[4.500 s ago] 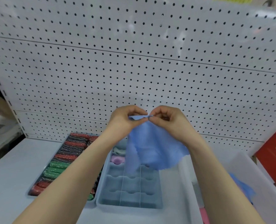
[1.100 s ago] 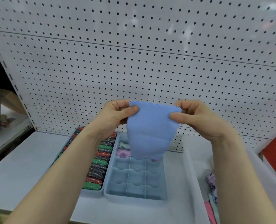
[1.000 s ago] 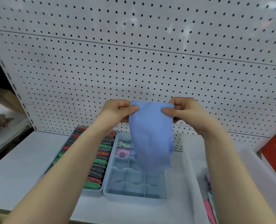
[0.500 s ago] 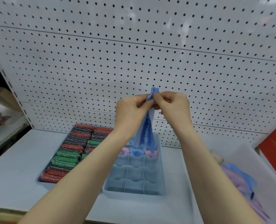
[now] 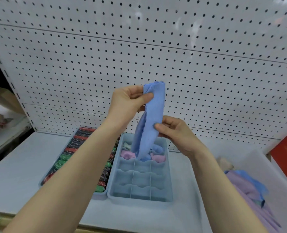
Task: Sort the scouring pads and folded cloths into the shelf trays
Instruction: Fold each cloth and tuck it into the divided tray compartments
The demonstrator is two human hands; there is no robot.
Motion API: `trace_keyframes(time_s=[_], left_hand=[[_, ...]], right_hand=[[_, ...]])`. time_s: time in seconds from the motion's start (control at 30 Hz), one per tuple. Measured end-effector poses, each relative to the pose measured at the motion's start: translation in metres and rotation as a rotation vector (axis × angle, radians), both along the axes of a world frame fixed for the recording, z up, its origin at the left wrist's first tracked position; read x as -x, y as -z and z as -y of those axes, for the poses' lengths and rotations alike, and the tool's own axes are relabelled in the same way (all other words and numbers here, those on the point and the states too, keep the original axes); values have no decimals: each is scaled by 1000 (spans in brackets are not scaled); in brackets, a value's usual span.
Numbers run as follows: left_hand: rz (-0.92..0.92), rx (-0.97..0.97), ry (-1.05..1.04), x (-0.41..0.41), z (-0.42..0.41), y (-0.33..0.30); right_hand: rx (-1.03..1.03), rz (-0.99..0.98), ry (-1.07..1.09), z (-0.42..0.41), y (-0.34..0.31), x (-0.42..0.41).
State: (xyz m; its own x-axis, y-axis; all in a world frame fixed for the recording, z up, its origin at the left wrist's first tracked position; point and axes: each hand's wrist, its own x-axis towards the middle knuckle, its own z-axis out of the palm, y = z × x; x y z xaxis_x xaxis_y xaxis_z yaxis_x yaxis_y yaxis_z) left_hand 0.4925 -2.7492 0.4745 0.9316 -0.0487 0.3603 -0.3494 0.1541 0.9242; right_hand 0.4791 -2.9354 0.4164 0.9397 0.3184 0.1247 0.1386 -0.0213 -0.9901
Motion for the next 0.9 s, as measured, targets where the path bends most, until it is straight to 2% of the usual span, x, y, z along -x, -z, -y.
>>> trace_keyframes(time_s=[0.13,0.23,0.3,0.33,0.47,0.57,0.7,0.9], left_hand=[[-150,67,-20,-6,-8,7],[-412,-90,101,-2,-6,38],[-501,-165,148,5,-2,62],[-516,-142,133,6,-1,71],[-452,-30,40,4,4,77],[-323,-25,5,4,7,68],[-210,6,-35,4,10,57],[-193,-94,102,5,14,61]], right_hand=[[-53,-20,70,-4,0,-3],[-52,-88,155,-4,6,-4],[-25,-127,203,-4,14,-3],[-4,-146,224,-3,19,-3],[-28,-179,265,1,21,-5],[-76,-56,228,4,7,-5],[23,116,256,5,-10,-3],[76,290,281,7,-18,-1]])
